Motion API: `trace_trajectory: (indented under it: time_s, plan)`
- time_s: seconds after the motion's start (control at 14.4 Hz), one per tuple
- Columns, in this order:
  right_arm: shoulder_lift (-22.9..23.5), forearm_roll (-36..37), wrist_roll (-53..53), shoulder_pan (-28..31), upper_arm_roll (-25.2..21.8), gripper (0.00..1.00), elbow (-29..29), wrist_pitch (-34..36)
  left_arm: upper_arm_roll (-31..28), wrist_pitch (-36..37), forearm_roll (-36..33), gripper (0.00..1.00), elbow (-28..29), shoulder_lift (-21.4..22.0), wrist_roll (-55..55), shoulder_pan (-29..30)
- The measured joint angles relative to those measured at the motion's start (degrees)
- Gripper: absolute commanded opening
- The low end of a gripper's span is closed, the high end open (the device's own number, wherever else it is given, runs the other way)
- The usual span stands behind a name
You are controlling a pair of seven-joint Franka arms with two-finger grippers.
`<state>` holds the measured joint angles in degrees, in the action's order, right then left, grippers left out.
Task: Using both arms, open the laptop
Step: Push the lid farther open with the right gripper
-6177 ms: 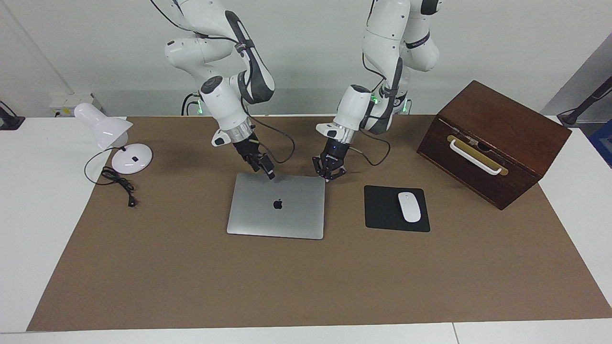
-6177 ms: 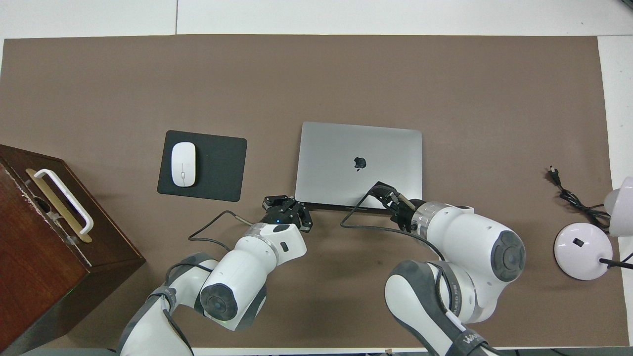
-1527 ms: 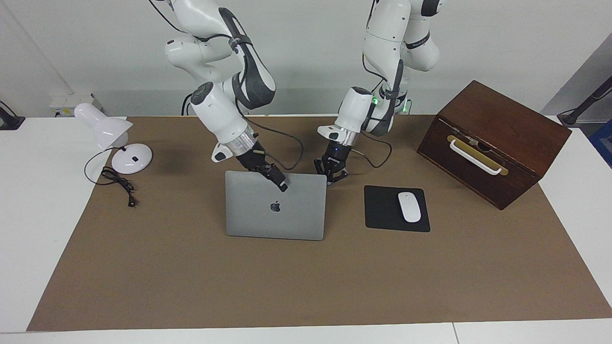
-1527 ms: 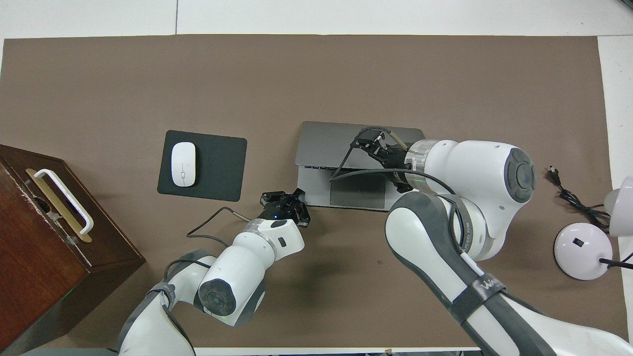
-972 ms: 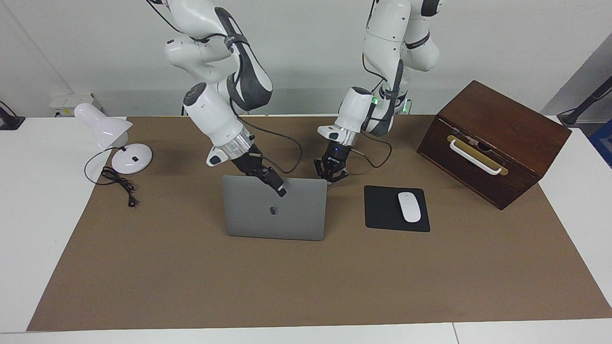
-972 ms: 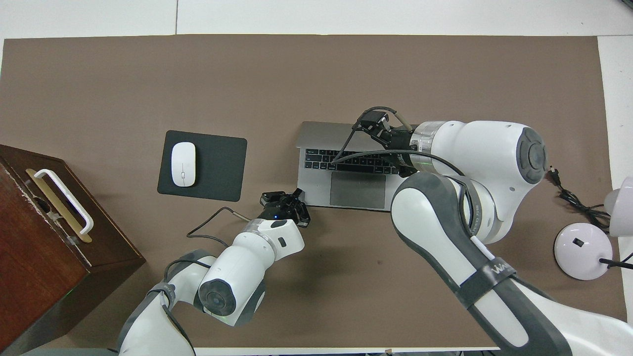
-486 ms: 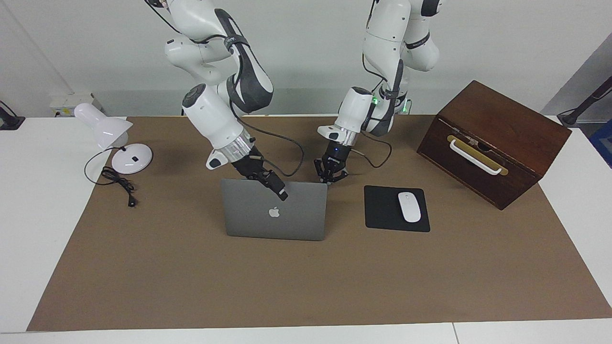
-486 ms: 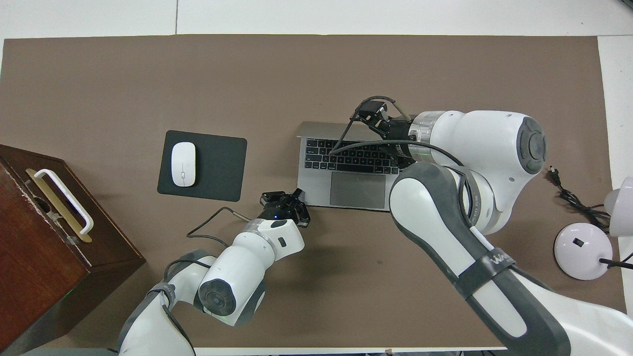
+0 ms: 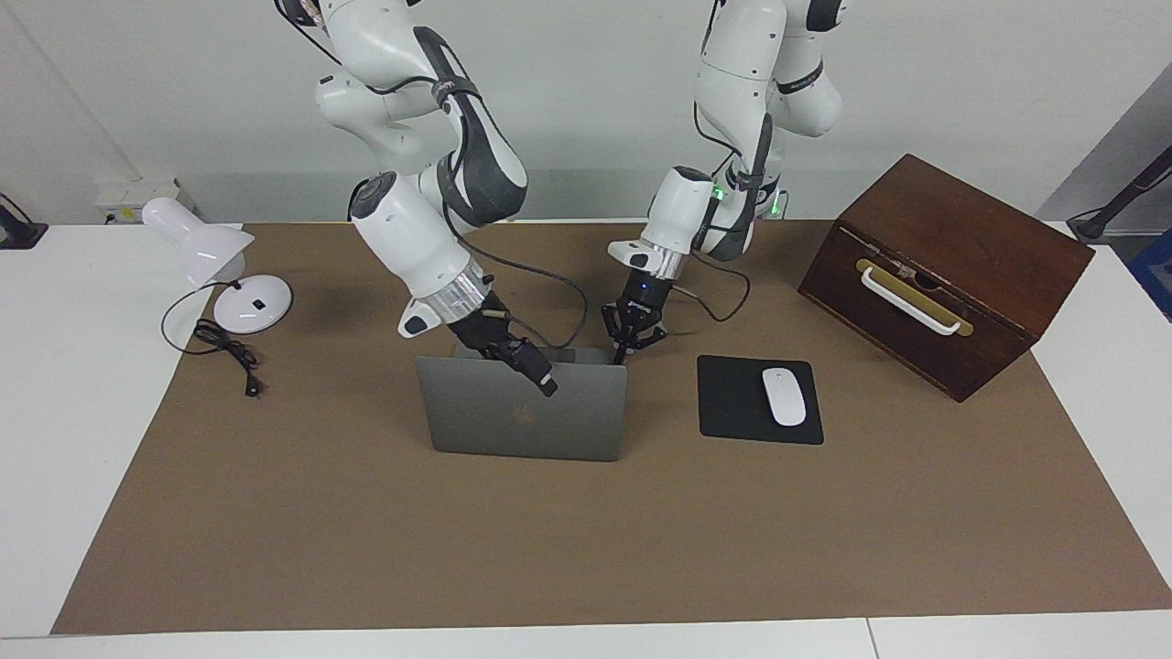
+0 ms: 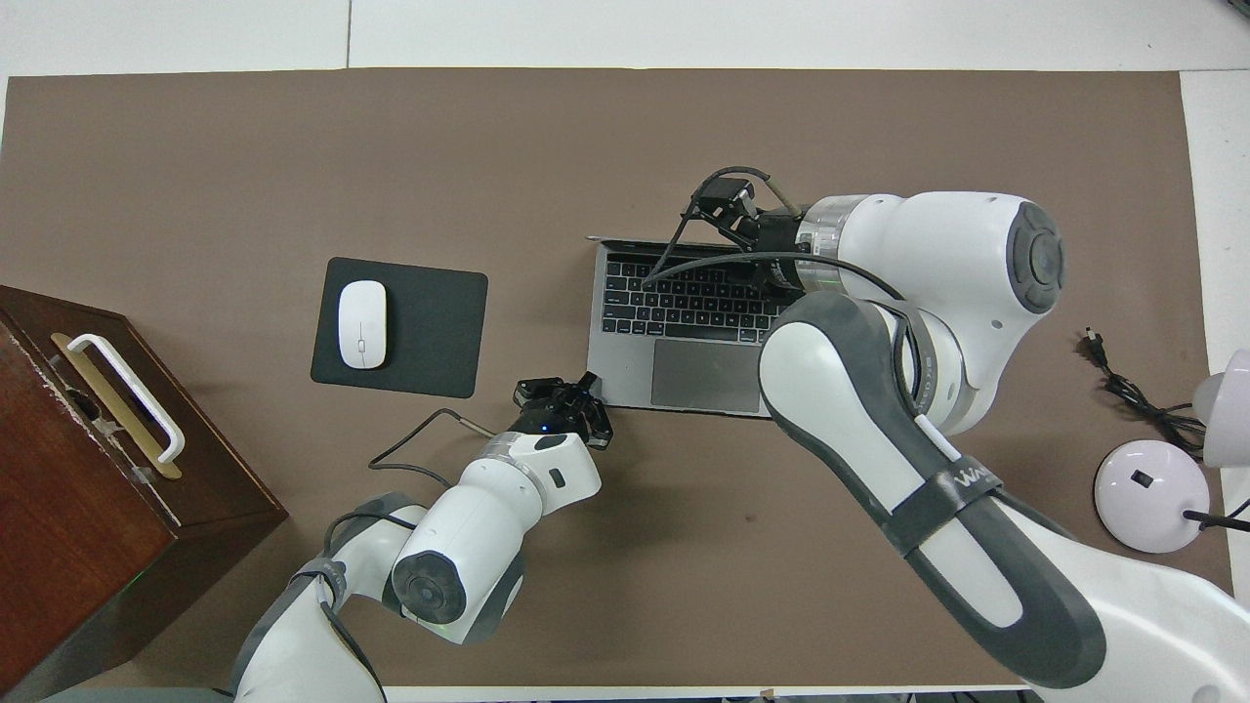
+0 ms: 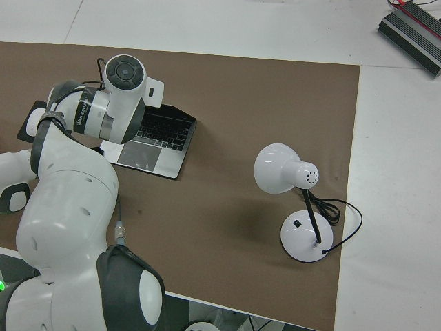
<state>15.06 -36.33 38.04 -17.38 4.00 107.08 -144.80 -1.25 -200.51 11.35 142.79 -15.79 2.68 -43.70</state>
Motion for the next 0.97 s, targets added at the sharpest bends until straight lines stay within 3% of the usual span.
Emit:
trace_trajectory:
  time_s: [0.42,0.97]
  plan:
    - [1.0,0.2,0.0,0.0,0.0,1.00,-1.6,0.7,0.0,0.0,0.0,0.00,0.0,0.0,0.0,0.0]
    - [3.5,3.8,-0.1,2.1,-0.1,1.00,-8.8,9.8,0.0,0.0,0.0,0.00,0.0,0.0,0.0,0.0]
